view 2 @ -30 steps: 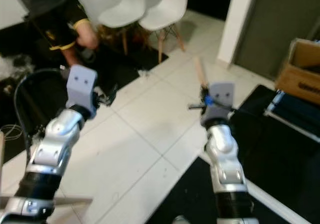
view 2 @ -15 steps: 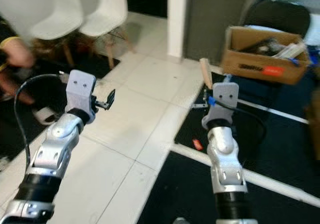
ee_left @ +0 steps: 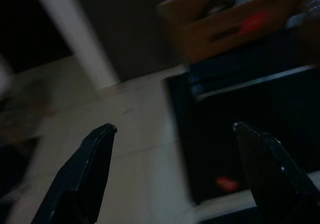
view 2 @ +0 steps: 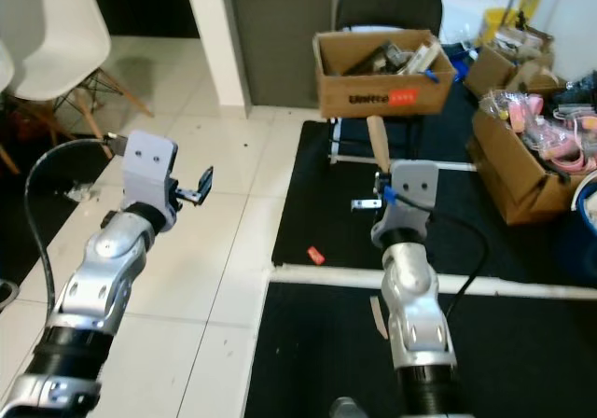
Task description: Picking trash to rubbish bin
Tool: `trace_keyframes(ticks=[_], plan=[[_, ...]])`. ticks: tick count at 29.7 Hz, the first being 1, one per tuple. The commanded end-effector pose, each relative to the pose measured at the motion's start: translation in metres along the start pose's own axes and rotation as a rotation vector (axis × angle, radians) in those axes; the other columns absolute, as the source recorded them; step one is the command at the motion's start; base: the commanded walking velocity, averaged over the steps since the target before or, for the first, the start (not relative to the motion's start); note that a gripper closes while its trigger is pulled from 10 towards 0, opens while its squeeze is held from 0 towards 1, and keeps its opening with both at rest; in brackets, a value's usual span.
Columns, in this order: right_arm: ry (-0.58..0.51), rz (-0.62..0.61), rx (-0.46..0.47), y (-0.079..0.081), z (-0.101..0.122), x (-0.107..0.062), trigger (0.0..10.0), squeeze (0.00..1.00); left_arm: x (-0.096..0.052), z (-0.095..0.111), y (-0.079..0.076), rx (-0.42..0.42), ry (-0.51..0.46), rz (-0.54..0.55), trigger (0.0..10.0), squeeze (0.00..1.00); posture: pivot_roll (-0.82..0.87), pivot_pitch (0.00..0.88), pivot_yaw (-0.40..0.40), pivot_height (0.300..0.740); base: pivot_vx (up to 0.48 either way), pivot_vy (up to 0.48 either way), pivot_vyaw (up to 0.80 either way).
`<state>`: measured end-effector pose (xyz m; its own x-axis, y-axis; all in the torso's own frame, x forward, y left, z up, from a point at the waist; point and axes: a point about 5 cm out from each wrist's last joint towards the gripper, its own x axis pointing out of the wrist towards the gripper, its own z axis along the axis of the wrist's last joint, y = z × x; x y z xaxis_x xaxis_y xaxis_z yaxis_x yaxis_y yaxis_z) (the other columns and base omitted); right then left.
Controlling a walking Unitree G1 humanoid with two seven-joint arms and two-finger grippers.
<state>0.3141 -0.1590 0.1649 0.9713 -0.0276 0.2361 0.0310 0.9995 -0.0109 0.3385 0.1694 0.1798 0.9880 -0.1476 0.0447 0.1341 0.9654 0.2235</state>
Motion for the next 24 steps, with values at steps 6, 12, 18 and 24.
trace_keyframes(ticks=[6,12,18,24], plan=[[0.010,-0.009,0.015,0.000,-0.004,-0.001,10.0,0.00,-0.005,-0.009,0.008,-0.025,0.030,0.037,10.0,0.00,0.01,0.128,0.079,0.740,0.000,0.000,-0.80],[0.193,0.000,0.039,0.001,-0.034,-0.005,10.0,0.00,-0.008,-0.015,0.009,-0.061,0.045,0.049,10.0,0.00,0.01,0.116,0.077,0.740,0.000,0.000,-0.67],[0.368,-0.003,0.102,0.003,-0.069,-0.021,10.0,0.00,-0.012,-0.028,0.008,-0.065,0.087,0.047,10.0,0.00,0.02,0.112,0.075,0.740,0.000,0.000,0.00],[0.397,0.030,0.056,0.007,-0.076,-0.028,10.0,0.00,-0.016,-0.038,0.011,-0.095,0.124,0.062,10.0,0.00,0.01,0.116,0.079,0.740,0.000,0.000,0.00]])
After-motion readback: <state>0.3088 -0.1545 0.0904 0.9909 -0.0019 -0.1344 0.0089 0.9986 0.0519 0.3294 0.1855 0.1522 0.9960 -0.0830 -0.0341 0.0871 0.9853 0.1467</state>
